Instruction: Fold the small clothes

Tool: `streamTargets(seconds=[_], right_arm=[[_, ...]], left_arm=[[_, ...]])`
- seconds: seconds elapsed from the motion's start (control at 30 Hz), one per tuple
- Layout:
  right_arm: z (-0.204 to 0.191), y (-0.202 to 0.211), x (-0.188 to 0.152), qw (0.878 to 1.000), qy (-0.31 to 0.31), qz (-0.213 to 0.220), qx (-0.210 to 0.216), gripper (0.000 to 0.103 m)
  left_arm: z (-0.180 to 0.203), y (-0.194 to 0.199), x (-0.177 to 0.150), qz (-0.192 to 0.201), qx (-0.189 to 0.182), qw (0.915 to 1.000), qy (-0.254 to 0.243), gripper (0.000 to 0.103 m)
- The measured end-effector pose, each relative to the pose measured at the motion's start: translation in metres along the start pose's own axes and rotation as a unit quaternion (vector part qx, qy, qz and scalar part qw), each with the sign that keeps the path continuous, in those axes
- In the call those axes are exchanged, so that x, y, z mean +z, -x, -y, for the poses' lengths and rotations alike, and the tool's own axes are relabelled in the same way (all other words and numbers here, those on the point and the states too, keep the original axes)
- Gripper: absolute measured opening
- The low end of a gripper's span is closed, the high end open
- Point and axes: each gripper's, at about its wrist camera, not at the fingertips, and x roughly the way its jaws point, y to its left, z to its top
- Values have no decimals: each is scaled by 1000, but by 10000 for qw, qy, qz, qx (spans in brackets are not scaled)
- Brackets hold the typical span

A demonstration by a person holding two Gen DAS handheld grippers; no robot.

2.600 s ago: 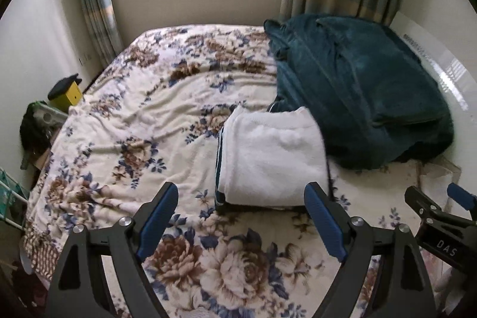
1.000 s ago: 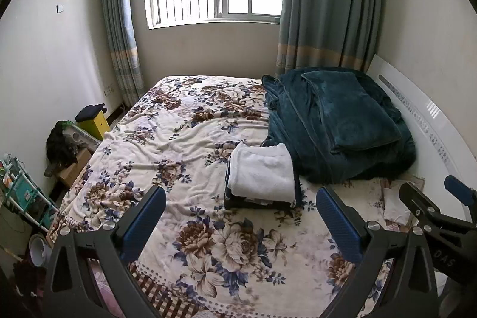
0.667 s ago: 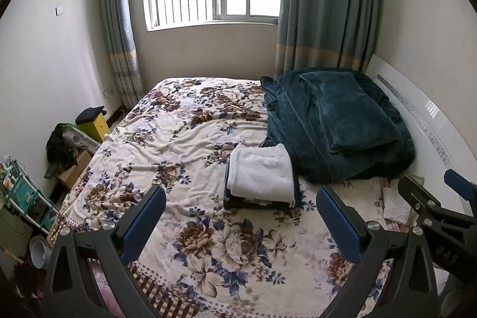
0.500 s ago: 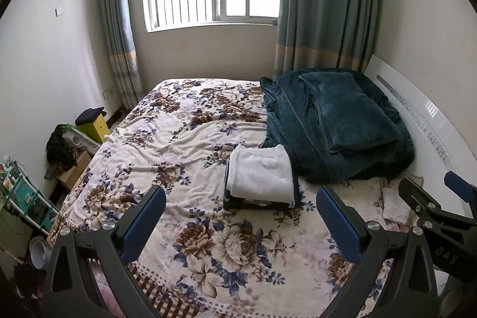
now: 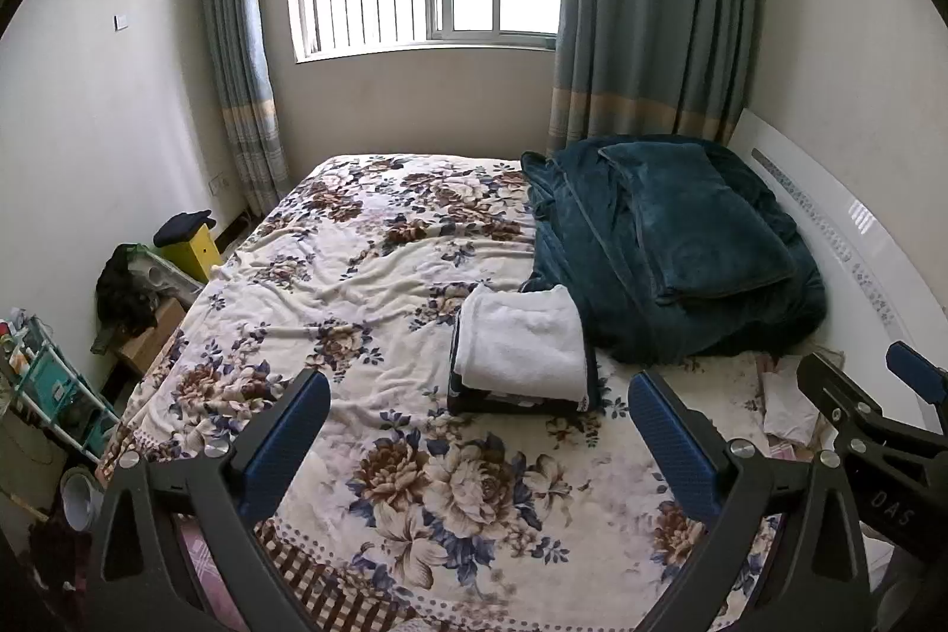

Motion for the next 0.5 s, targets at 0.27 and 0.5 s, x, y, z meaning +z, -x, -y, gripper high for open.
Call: streamTargets(seconds=[0.27, 0.5], right_arm=[[-3, 4, 0, 10000, -16, 17, -5, 103], [-6, 7, -4, 10000, -46, 23, -26, 103]], left_arm=[[-3, 3, 0, 11, 58, 10000, 62, 103], [-3, 4, -3, 33, 106, 9999, 64, 103]])
